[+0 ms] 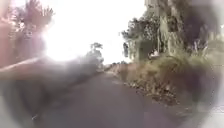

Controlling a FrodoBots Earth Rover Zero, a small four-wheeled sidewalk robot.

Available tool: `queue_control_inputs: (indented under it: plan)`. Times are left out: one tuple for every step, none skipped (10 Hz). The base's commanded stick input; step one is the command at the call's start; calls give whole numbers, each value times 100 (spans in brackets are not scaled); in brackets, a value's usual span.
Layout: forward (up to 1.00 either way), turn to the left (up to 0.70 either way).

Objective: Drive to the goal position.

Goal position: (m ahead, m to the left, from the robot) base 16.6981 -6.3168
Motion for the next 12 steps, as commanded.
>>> queue_control_inputs:
  plan:
    - [50,0]
    - [50,0]
    - [50,0]
    - [50,0]
    - [50,0]
    - [50,0]
    - [50,0]
    - [50,0]
    - [50,0]
    - [50,0]
    - [50,0]
    - [50,0]
